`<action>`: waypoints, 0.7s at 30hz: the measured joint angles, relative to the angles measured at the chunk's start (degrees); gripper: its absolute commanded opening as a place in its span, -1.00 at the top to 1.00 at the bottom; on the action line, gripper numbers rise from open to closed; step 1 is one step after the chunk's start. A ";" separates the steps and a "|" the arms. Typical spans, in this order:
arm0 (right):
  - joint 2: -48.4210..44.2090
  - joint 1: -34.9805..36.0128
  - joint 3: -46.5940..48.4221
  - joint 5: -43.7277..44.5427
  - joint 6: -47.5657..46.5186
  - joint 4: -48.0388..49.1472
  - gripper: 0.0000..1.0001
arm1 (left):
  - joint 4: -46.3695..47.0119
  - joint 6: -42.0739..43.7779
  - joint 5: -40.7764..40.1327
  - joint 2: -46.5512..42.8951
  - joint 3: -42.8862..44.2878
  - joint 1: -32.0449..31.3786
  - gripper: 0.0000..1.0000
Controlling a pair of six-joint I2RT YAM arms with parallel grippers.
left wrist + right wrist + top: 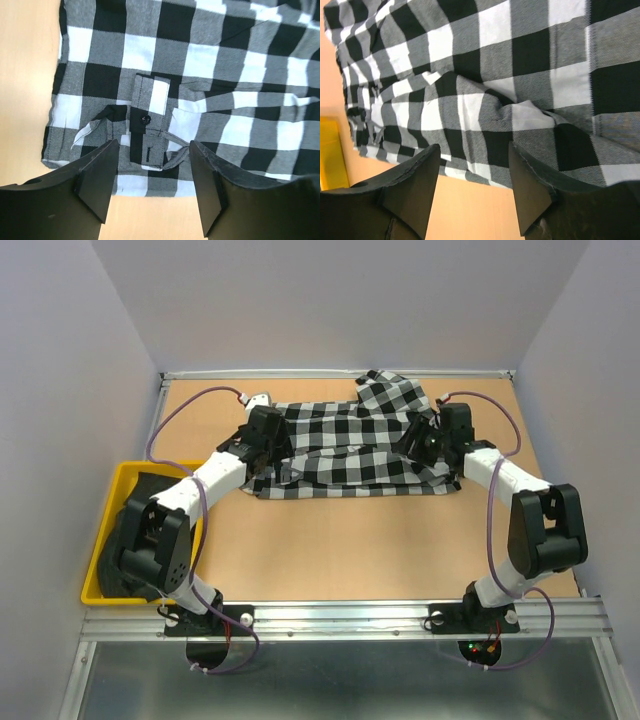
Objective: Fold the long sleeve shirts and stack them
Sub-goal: Fold the shirt
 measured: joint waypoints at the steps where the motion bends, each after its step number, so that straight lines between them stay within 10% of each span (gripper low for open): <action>1: 0.13 0.02 0.07 -0.74 -0.17 0.00 -0.24 | -0.11 -0.02 0.00 -0.85 0.00 -0.02 -0.40; 21: 14.71 2.12 3.34 -8.72 -3.82 2.78 -0.20 | 3.28 -4.87 2.45 5.75 -4.72 -0.02 -0.24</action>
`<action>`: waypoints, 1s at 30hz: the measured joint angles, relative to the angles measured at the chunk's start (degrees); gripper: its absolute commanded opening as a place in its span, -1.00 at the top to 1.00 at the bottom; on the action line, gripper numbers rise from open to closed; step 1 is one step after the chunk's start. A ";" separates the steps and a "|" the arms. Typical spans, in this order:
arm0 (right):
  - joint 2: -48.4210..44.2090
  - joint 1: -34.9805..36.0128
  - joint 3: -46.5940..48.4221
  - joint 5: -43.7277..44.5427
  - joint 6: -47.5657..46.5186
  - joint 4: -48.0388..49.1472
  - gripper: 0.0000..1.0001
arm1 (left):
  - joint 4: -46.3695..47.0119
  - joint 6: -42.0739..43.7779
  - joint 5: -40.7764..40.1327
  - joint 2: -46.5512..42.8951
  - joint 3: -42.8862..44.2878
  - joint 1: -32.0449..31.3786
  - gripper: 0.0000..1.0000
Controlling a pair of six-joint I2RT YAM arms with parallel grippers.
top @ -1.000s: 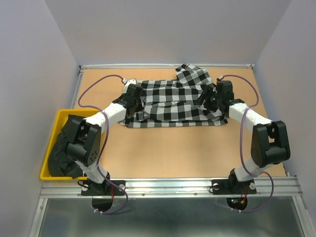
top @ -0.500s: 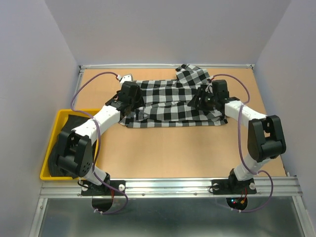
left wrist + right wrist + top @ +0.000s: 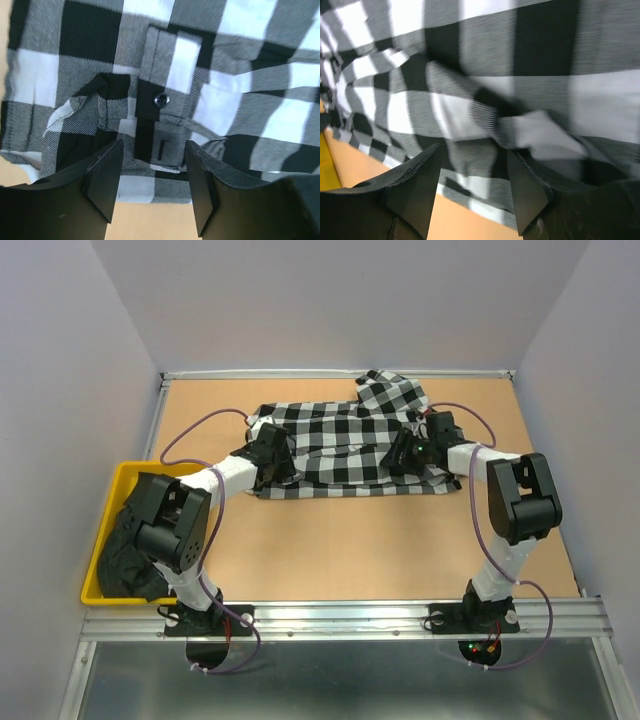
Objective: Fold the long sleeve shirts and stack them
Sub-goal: Fold the shirt
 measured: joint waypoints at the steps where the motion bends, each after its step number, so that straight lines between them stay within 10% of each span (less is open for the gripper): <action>1: 0.00 -1.36 -0.76 -0.15 0.00 1.20 -0.20 | 0.17 -0.28 0.26 0.92 -0.35 0.00 -0.22; 30: -12.20 -10.51 -15.34 4.44 4.55 11.76 0.11 | 3.89 -2.56 5.77 1.55 3.15 0.00 -0.09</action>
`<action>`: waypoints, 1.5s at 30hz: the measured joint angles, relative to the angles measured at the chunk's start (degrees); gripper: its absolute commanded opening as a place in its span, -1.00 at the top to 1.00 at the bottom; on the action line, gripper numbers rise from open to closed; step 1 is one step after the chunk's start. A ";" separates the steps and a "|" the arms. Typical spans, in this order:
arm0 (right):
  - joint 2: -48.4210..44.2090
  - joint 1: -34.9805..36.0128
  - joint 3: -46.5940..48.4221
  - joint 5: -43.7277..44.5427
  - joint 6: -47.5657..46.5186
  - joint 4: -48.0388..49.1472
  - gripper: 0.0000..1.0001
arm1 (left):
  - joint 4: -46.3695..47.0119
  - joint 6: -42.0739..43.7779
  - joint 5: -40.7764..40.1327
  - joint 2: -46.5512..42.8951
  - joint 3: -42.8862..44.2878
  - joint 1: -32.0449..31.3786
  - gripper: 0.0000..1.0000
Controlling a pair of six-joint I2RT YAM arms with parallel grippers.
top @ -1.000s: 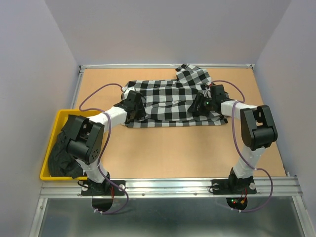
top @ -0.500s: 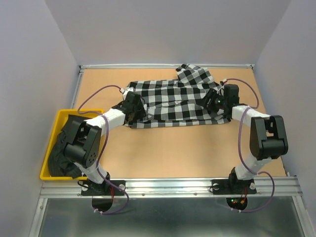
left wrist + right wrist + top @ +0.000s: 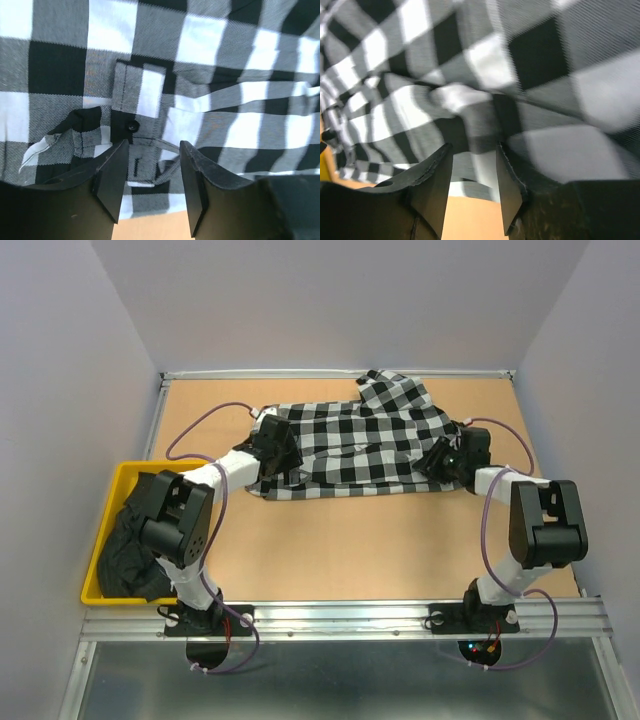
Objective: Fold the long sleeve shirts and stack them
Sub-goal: Fold the shirt
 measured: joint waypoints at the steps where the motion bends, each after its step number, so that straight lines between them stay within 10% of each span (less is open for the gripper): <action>1: 0.24 -0.81 -1.14 0.35 0.22 0.07 0.12 | 0.07 -0.17 0.11 1.51 0.00 0.00 -0.08; 16: 3.32 -18.32 -9.75 -4.26 10.78 13.97 0.24 | 9.03 -8.15 2.60 4.55 -6.47 2.64 0.08; 23: -1.62 -18.60 -9.81 -4.35 10.45 12.81 0.24 | 8.04 -8.96 3.58 1.42 -9.05 3.98 -0.15; 32: -4.26 -7.43 -6.16 -7.17 8.98 14.14 0.14 | 4.66 -8.13 4.20 -5.55 -7.93 4.02 -0.30; 45: 16.00 2.21 1.73 -9.35 13.11 27.15 0.09 | 9.07 -9.66 5.92 7.02 -2.45 2.43 -0.22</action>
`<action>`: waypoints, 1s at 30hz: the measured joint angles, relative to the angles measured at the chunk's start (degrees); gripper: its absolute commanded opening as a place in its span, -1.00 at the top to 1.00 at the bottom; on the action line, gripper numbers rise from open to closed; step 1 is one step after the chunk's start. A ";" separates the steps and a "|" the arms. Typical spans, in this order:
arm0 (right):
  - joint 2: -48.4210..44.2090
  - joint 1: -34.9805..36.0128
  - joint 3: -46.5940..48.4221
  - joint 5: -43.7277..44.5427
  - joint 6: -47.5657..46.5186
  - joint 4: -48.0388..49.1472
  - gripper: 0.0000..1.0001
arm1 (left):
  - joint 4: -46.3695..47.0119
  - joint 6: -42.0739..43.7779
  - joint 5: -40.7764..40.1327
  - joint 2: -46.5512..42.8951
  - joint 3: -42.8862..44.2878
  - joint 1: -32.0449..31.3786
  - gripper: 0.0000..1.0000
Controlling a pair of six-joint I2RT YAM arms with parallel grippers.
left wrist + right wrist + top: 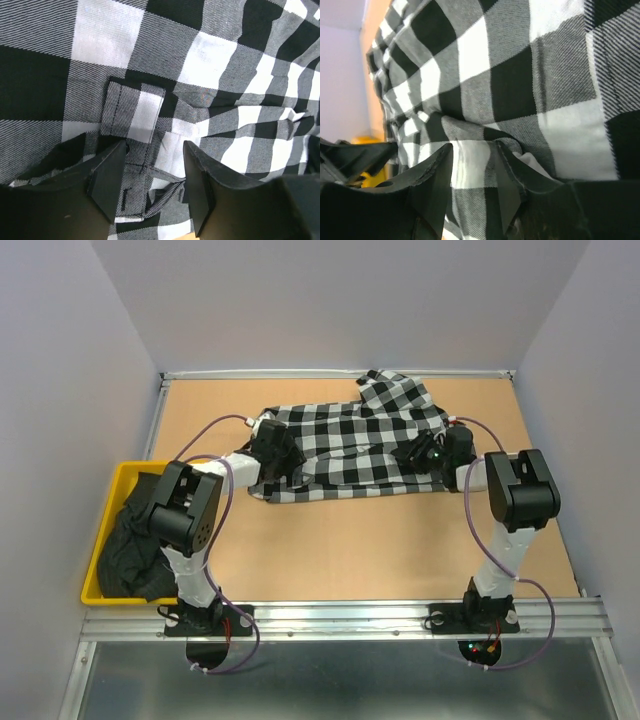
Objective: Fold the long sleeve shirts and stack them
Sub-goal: Fold the shirt
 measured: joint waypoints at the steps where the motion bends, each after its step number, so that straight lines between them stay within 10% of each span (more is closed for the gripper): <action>1: 1.22 -0.22 0.00 0.02 0.44 0.17 0.10 | 0.79 -0.37 0.28 0.07 -0.26 0.09 -0.21; 18: -0.33 -18.75 -7.43 -2.16 3.89 8.28 0.08 | 10.14 -6.40 6.16 -5.18 -10.75 4.04 -0.26; 30: -16.57 -4.17 -10.84 -2.78 0.83 1.62 0.03 | -3.10 0.79 3.76 -20.15 -11.50 3.98 -0.22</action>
